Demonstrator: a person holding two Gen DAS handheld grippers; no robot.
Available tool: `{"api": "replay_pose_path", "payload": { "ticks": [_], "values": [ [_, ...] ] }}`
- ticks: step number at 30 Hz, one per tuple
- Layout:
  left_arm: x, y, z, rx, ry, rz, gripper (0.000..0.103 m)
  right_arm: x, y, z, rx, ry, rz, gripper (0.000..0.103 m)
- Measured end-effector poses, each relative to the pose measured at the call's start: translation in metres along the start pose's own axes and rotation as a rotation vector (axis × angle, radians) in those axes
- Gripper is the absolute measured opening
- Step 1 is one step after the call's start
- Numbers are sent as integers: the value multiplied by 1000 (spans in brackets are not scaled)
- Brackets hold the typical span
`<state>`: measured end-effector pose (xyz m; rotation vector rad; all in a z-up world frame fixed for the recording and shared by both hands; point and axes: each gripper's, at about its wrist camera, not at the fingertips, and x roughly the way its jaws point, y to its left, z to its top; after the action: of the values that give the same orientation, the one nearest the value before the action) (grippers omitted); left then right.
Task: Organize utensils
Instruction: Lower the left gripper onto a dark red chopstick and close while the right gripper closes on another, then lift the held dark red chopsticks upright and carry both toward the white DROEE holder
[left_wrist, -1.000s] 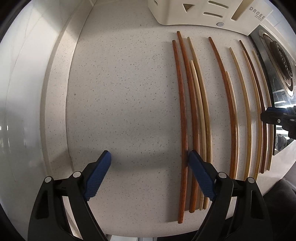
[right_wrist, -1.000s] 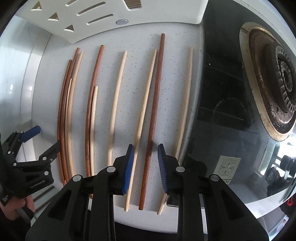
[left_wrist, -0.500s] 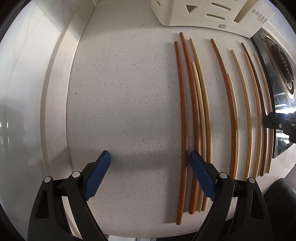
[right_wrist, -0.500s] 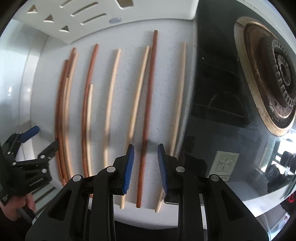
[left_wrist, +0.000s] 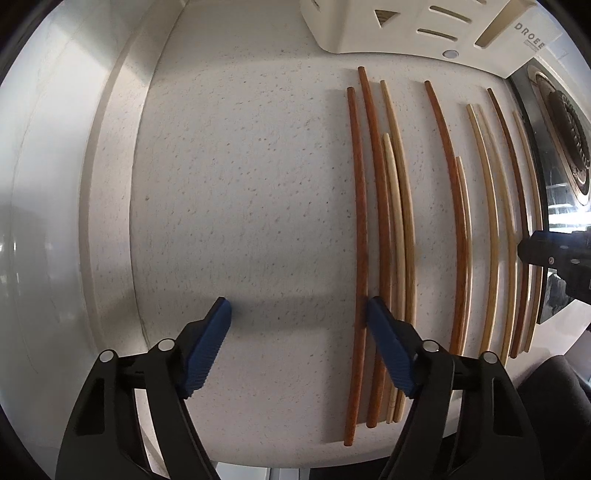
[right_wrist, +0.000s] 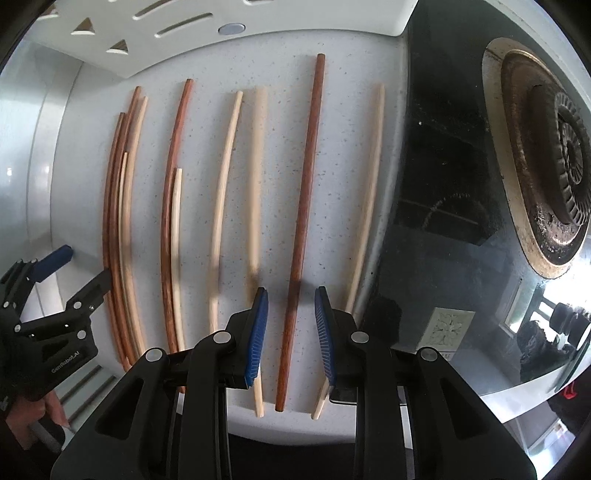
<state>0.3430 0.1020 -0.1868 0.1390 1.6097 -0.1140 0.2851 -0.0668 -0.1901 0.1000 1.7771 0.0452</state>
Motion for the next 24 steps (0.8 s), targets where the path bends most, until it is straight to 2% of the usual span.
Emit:
{"api": "replay_pose_path", "payload": {
  "ticks": [3, 9, 11, 14, 19, 24],
  "values": [
    [-1, -5, 8, 12, 19, 6, 71, 0, 3, 3, -17, 15, -23, 24],
    [-8, -9, 24, 6, 56, 7, 50, -1, 8, 8, -18, 26, -62, 11],
    [-12, -10, 25, -2, 60, 7, 31, -5, 14, 11, -31, 34, -73, 8],
    [-16, -5, 32, -10, 73, 10, 14, -3, 14, 14, -43, 47, -74, 8],
    [-19, -1, 38, -22, 73, 5, 6, -3, 11, 18, -46, 32, -63, 7],
    [-23, 6, 41, -44, 67, -17, 6, -6, 12, 12, -80, 16, -33, 7]
  ]
}}
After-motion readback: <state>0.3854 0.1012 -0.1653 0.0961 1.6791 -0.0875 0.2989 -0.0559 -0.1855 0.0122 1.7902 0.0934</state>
